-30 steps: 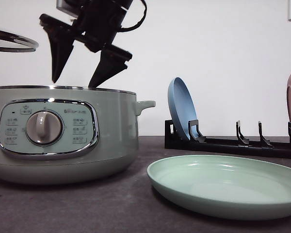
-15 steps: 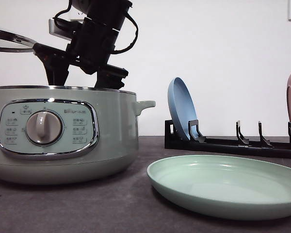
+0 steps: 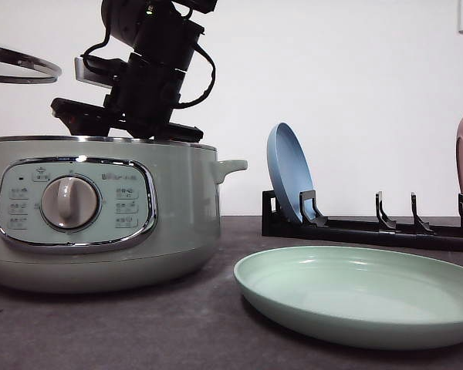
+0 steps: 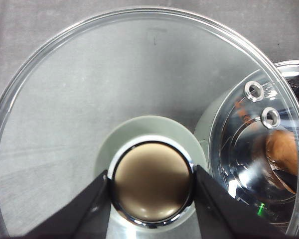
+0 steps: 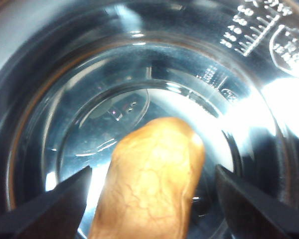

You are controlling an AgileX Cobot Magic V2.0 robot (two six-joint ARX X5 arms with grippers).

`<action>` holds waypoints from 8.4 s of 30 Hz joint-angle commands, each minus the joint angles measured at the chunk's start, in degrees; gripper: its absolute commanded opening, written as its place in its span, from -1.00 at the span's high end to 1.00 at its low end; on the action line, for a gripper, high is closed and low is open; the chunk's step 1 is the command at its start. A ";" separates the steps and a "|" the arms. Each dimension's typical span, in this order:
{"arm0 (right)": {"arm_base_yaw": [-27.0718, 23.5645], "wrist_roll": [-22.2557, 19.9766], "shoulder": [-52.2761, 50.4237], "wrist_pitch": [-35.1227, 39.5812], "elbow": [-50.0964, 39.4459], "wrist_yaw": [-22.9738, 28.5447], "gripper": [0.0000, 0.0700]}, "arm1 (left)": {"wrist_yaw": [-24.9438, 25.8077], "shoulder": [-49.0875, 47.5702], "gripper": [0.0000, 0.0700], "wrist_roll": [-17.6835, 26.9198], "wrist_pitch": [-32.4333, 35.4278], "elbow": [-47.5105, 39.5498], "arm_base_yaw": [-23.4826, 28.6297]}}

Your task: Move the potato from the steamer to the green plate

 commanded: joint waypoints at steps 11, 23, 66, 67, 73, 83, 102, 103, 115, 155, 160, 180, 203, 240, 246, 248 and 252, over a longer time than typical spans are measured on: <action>1.25 0.14 2.97 -0.72 1.62 0.39 0.36 | -0.19 -0.13 1.00 -0.02 1.73 2.36 0.20; 0.81 -1.68 -4.11 -2.03 2.49 0.35 0.67 | -0.17 -0.13 1.00 -0.02 1.77 2.36 0.20; -13.74 8.64 -65.65 6.81 -60.79 -0.04 0.68 | 2.03 -0.13 1.00 -0.02 1.94 2.36 -11.87; -13.74 9.54 -65.62 8.13 -62.49 -0.04 0.68 | 2.03 -0.13 1.00 -0.02 1.90 2.36 -12.22; -13.70 15.02 -64.93 17.56 -71.70 -0.04 0.68 | 2.05 -0.13 1.00 -0.02 1.90 2.36 -13.79; -13.44 19.77 -59.63 27.75 -79.51 -0.04 0.67 | 2.05 -0.13 1.00 -0.02 1.99 2.36 -15.26; -11.48 19.72 -49.04 30.26 -79.48 0.01 -0.47 | 2.27 -0.13 1.00 -0.02 1.81 2.36 -18.30; -11.49 19.64 -49.30 30.17 -79.45 0.05 -0.55 | 2.27 -0.13 1.00 -0.02 1.80 2.36 -18.59; -11.60 18.22 -60.32 28.27 -78.22 1.77 -0.66 | 2.98 0.90 1.00 -0.02 3.01 2.34 -21.65; -11.60 14.22 -77.61 20.18 -70.84 7.72 -0.66 | 4.86 16.70 1.00 0.20 5.76 2.34 -25.09; -11.60 14.24 -77.61 20.15 -70.84 7.69 -0.66 | 4.83 16.83 1.00 0.20 6.22 2.34 -25.09; -11.58 14.24 -77.63 18.84 -70.84 7.50 -0.66 | 4.38 19.19 0.99 1.82 6.09 1.92 -25.60; -11.58 14.05 -77.63 18.78 -70.84 6.54 -0.66 | 1.46 18.08 0.06 1.27 4.17 2.05 -27.39; -11.53 12.77 -77.63 11.98 -70.84 -11.85 0.20 | 14.34 -1.73 0.86 0.10 -2.91 2.47 -31.15; -11.54 12.66 -77.62 12.08 -70.84 -11.80 0.98 | 14.34 -1.73 0.99 0.12 -2.74 2.47 -31.15; -11.52 12.71 -77.63 12.11 -70.84 -11.82 0.98 | 14.34 -1.73 0.99 0.09 -2.75 2.47 -31.15; -11.54 12.71 -77.63 12.41 -70.84 -11.82 0.98 | 14.34 -1.73 0.99 0.09 -2.75 2.47 -31.15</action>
